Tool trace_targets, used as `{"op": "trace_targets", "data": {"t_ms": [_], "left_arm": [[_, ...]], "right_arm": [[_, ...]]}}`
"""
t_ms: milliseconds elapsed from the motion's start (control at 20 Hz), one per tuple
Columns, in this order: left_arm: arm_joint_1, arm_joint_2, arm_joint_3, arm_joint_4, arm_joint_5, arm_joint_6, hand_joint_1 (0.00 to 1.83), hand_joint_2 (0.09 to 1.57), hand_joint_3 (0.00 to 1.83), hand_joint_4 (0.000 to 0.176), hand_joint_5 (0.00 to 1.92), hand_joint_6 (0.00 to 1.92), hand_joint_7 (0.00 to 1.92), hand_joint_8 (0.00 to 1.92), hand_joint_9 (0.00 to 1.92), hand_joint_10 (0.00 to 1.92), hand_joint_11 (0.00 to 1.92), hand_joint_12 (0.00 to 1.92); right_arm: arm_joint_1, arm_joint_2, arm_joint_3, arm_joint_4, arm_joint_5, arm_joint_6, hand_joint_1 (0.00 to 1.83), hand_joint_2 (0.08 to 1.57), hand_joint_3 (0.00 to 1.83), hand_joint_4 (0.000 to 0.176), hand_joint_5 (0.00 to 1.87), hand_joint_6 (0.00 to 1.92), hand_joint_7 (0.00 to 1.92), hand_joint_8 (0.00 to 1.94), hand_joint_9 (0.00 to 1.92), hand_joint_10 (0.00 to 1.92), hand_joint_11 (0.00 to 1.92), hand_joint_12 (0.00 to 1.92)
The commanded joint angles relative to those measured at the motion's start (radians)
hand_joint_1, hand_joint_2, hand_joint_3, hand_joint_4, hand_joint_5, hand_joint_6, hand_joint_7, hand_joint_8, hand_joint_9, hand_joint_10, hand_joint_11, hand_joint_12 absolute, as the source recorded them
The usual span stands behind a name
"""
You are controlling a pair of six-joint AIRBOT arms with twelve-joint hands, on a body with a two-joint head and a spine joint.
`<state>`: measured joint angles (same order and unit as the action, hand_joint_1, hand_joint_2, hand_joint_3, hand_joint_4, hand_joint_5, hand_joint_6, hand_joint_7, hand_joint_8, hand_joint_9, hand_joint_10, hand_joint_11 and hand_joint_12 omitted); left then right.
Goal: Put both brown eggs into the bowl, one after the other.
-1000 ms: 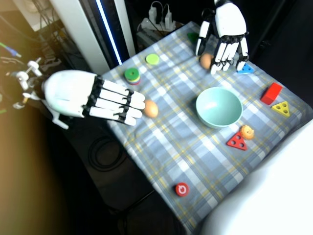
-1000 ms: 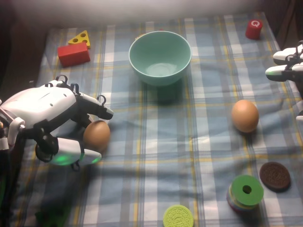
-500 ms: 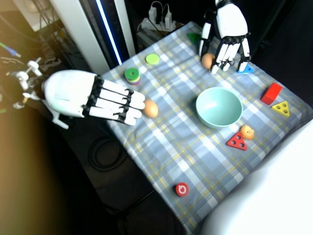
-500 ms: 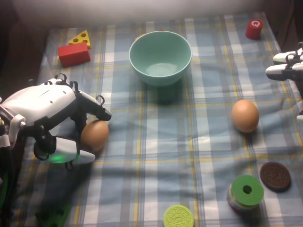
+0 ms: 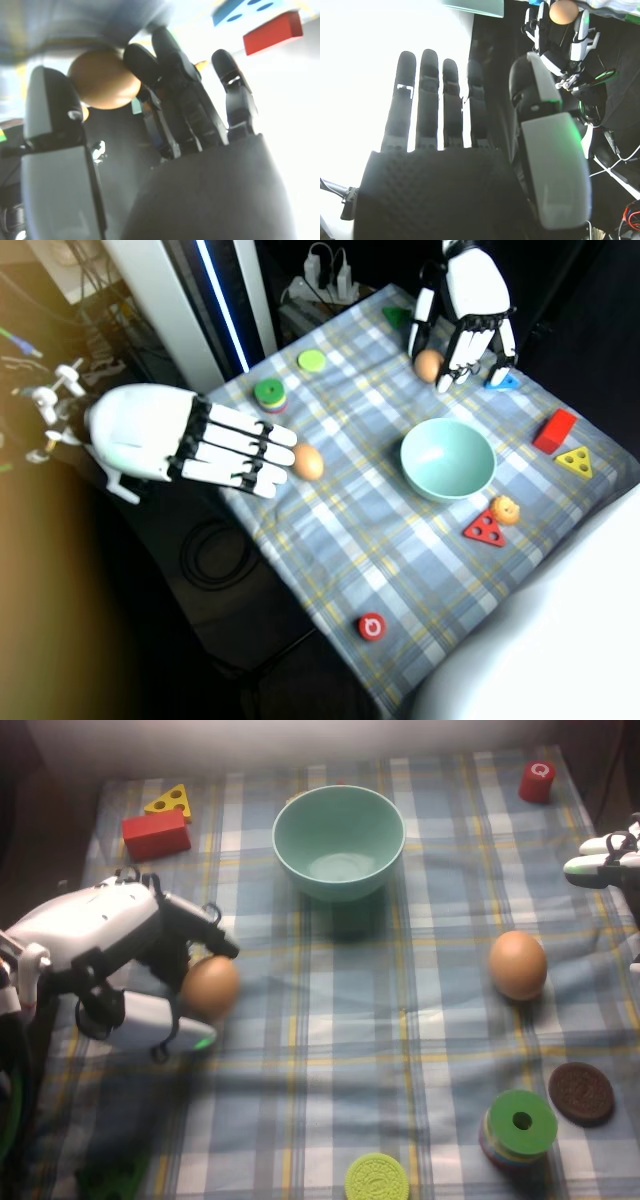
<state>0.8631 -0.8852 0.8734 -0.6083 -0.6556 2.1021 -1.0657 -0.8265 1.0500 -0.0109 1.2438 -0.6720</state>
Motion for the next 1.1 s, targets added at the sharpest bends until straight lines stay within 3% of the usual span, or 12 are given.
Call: {"op": "trace_targets", "data": {"t_ms": [0,50,200,250,300,400,600,800,850,950,1000,1050], "left_arm": [[-0.029,0.009,0.004,0.051,-0.151,-0.032,1.23,1.07,0.0,0.015,1.08,0.72,1.09,0.89,1.05,0.03,0.0,0.74],[-0.05,0.01,0.004,0.069,-0.171,-0.035,1.24,1.05,0.0,0.029,1.14,0.63,1.13,0.82,1.07,0.03,0.0,0.79],[-0.147,-0.01,0.033,0.112,-0.19,-0.035,1.25,1.04,0.0,0.0,1.18,0.52,1.14,0.84,1.07,0.02,0.06,0.65],[-0.189,-0.032,0.061,0.12,-0.177,-0.035,1.1,1.04,0.01,0.14,1.14,0.67,1.11,0.36,1.07,0.01,0.09,0.59],[-0.228,-0.053,0.088,0.124,-0.151,-0.035,1.21,1.04,0.0,0.064,1.19,0.58,1.14,0.68,1.09,0.02,0.06,0.68],[-0.312,-0.113,0.16,0.127,-0.071,-0.035,1.25,1.03,0.0,0.015,1.26,0.4,1.14,0.8,1.09,0.01,0.0,0.78],[-0.381,-0.226,0.294,0.097,0.062,-0.03,1.24,1.05,0.0,0.058,1.12,0.77,1.16,0.66,0.97,0.0,0.07,0.86],[-0.388,-0.286,0.369,0.043,0.122,-0.004,1.22,1.08,0.0,0.058,1.04,0.9,1.06,0.84,0.93,0.01,0.08,0.81],[-0.386,-0.289,0.37,0.034,0.122,0.009,1.06,1.1,0.0,0.152,1.0,0.94,1.0,0.35,0.9,0.0,0.07,0.77],[-0.384,-0.296,0.376,0.023,0.126,0.018,1.0,1.11,0.0,0.175,0.96,1.0,1.03,0.05,0.88,0.01,0.08,0.85],[-0.384,-0.299,0.379,0.019,0.128,0.018,0.89,1.05,0.0,0.137,0.88,0.41,1.0,0.01,0.83,0.0,0.03,0.87],[-0.383,-0.3,0.379,0.018,0.127,0.018,0.97,1.13,0.01,0.174,0.91,1.04,0.98,0.01,0.77,0.01,0.0,0.77]], "right_arm": [[0.004,0.008,0.004,0.026,0.122,0.006,0.73,1.25,0.0,0.0,0.55,0.01,0.51,0.0,0.53,0.01,0.24,0.86],[0.004,0.008,0.004,0.026,0.122,0.006,0.69,1.27,0.01,0.0,0.57,0.01,0.51,0.0,0.53,0.0,0.25,0.85],[0.003,0.008,0.006,0.026,0.122,0.006,0.7,1.27,0.0,0.0,0.58,0.0,0.52,0.0,0.53,0.0,0.29,0.77],[0.003,0.006,0.007,0.026,0.122,0.006,0.71,1.26,0.0,0.0,0.58,0.0,0.52,0.0,0.53,0.0,0.31,0.73],[0.003,0.005,0.008,0.026,0.122,0.006,0.71,1.26,0.0,0.0,0.58,0.0,0.51,0.0,0.53,0.0,0.31,0.71],[0.003,0.002,0.012,0.025,0.122,0.006,0.73,1.26,0.0,0.0,0.57,0.0,0.51,0.0,0.52,0.0,0.31,0.67],[0.01,-0.015,0.025,0.02,0.121,0.006,0.76,1.26,0.0,0.0,0.57,0.0,0.51,0.0,0.5,0.0,0.28,0.65],[0.022,-0.02,0.03,0.006,0.113,0.006,0.75,1.25,0.0,0.0,0.57,0.0,0.52,0.0,0.54,0.01,0.32,0.66],[0.022,-0.02,0.031,0.005,0.113,0.006,0.75,1.26,0.0,0.0,0.58,0.0,0.52,0.0,0.54,0.01,0.33,0.66],[0.022,-0.02,0.031,0.005,0.113,0.006,0.72,1.26,0.0,0.0,0.59,0.01,0.53,0.01,0.55,0.01,0.35,0.67],[0.022,-0.02,0.031,0.005,0.113,0.006,0.72,1.27,0.0,0.0,0.6,0.01,0.54,0.01,0.56,0.02,0.36,0.67],[0.022,-0.02,0.032,0.005,0.113,0.006,0.75,1.27,0.0,0.0,0.6,0.01,0.54,0.01,0.59,0.02,0.38,0.69]]}}
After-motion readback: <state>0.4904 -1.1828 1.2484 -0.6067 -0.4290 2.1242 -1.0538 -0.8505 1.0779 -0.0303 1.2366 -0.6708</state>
